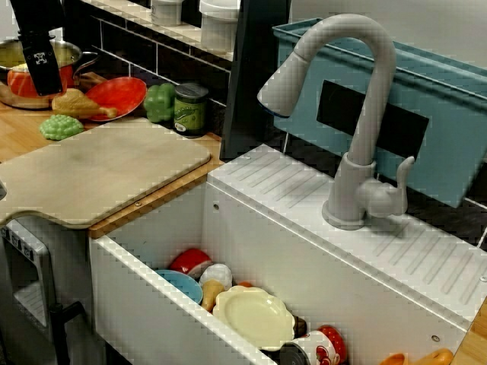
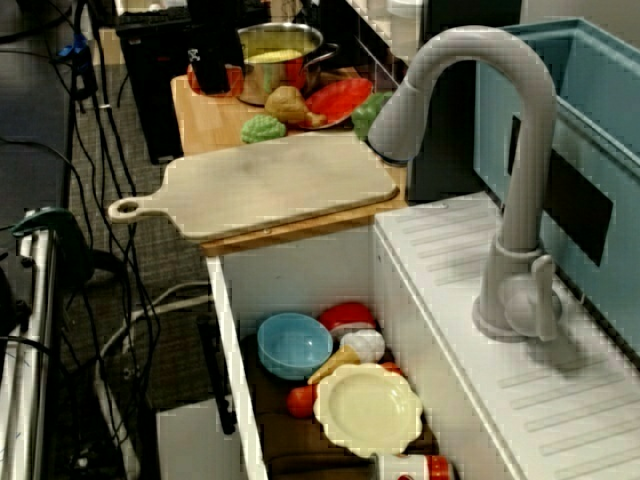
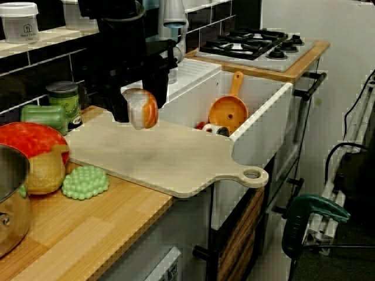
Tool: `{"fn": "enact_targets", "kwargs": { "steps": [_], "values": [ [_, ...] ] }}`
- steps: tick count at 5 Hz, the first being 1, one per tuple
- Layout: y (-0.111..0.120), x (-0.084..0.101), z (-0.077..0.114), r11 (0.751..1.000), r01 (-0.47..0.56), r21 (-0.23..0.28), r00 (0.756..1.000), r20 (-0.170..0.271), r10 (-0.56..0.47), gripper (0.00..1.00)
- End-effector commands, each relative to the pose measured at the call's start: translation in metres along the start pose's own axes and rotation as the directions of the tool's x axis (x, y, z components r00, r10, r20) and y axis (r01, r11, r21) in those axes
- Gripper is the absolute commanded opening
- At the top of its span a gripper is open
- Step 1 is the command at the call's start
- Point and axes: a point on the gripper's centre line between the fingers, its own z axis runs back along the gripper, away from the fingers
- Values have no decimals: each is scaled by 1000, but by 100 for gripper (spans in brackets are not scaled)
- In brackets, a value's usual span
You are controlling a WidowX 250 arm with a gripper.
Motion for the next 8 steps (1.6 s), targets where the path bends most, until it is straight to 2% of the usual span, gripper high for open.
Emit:
{"fn": "enact_targets", "kwargs": {
  "steps": [1,2,3,4,6,8],
  "values": [
    [-19,4,16,986,168,-12,985,-30,-169,0],
    [-19,3,16,958,268,-106,960,-54,-275,0],
    [-18,3,16,952,284,-113,954,-70,-293,0],
    [-25,4,12,950,294,-103,948,-92,-303,0],
    [-51,1,1,932,352,-83,920,-153,-361,0],
    [-70,-3,-6,922,383,-56,906,-170,-386,0]
  ]
}}
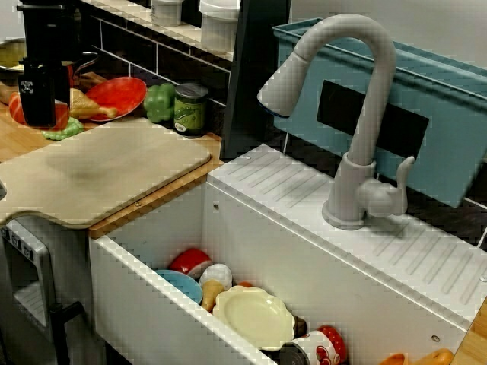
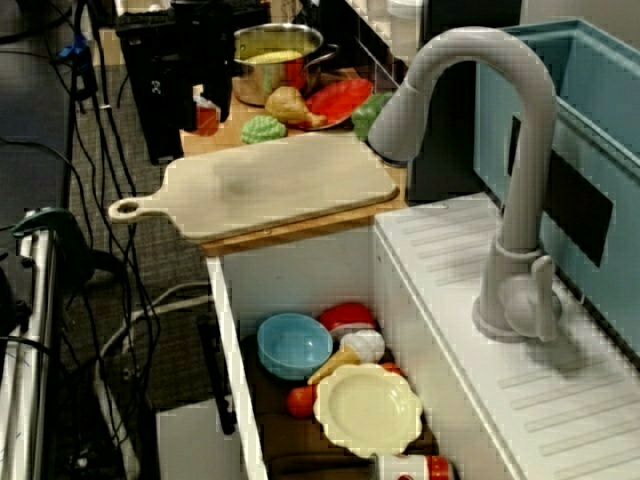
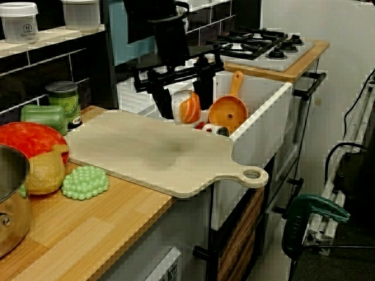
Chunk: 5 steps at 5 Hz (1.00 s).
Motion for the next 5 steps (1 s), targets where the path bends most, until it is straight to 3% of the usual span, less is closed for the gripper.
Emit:
{"fn": "enact_targets", "kwargs": {
  "steps": [1,3,5],
  "values": [
    [-22,5,8,995,42,87,999,-1,-42,0],
    [-32,-1,7,994,48,99,999,15,-50,0],
    [-39,6,-1,993,35,109,999,14,-37,0]
  ]
}}
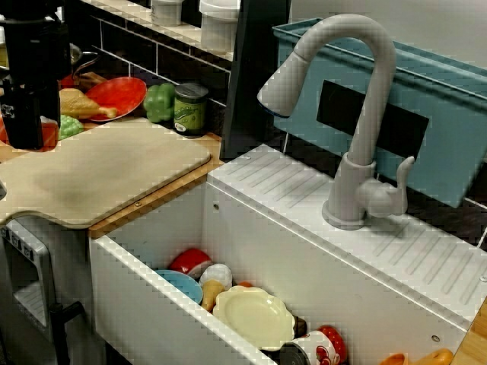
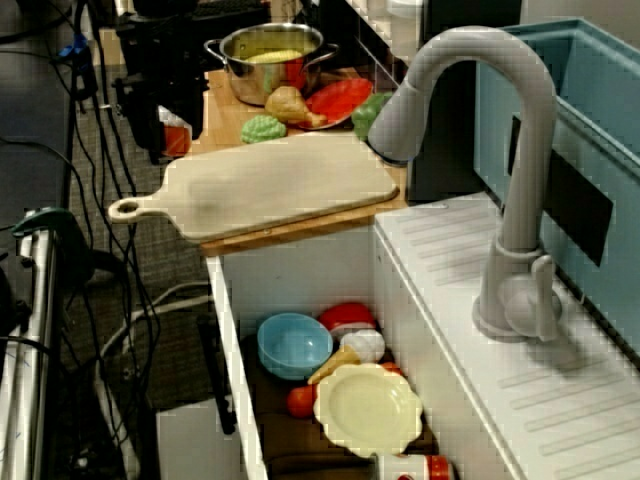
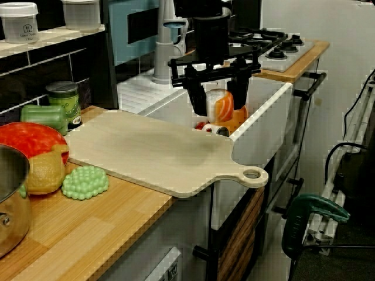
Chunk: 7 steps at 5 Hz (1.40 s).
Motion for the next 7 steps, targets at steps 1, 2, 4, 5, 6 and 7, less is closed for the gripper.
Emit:
{"fn": "enact_targets", "kwargs": {
  "steps": [1,2,4,5,6,7],
  "values": [
    [5,9,5,999,-29,13,999,23,29,0],
    [11,16,0,998,-59,4,998,11,59,0],
    [19,29,-9,991,-126,44,992,-16,127,0],
    [22,30,-11,988,-146,58,988,-33,148,0],
    [23,34,-14,983,-163,84,984,-55,168,0],
    [27,37,-18,977,-191,90,976,-88,199,0]
  ]
}}
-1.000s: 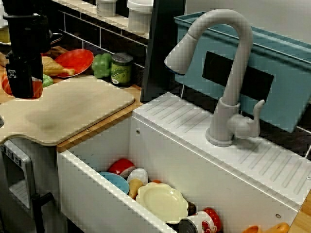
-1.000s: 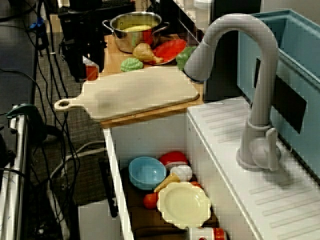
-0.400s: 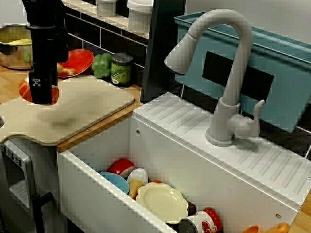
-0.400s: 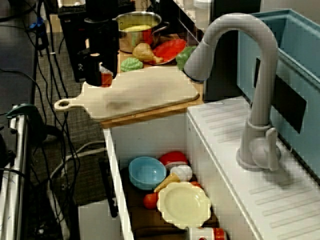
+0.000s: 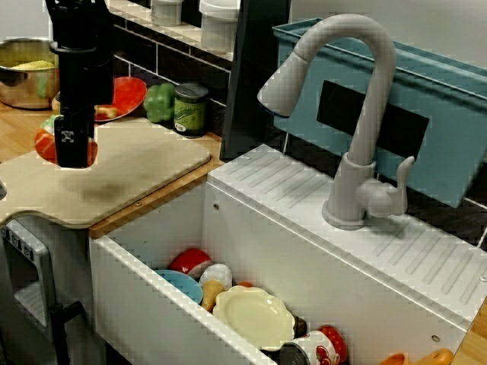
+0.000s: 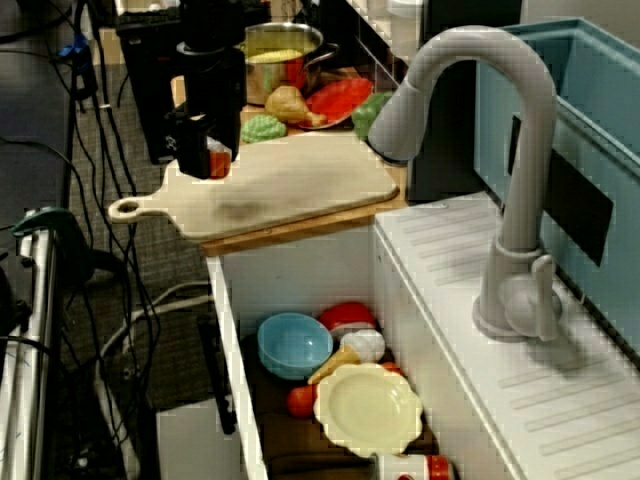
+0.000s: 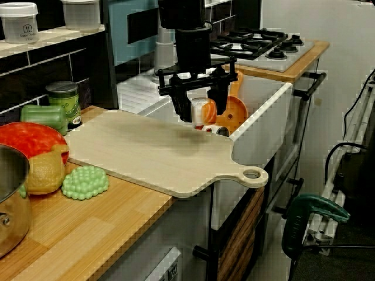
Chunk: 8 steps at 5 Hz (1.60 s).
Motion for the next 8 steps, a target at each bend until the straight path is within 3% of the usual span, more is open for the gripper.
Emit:
{"fn": "enact_targets", "kwargs": {
  "steps": [1,6,7,8],
  "values": [
    [16,9,5,998,-55,30,998,-26,55,0],
    [34,7,7,992,-123,0,991,-43,123,0],
    [32,7,6,992,-124,3,991,-42,124,100],
    [31,7,5,992,-127,8,991,-40,127,100]
  ]
}}
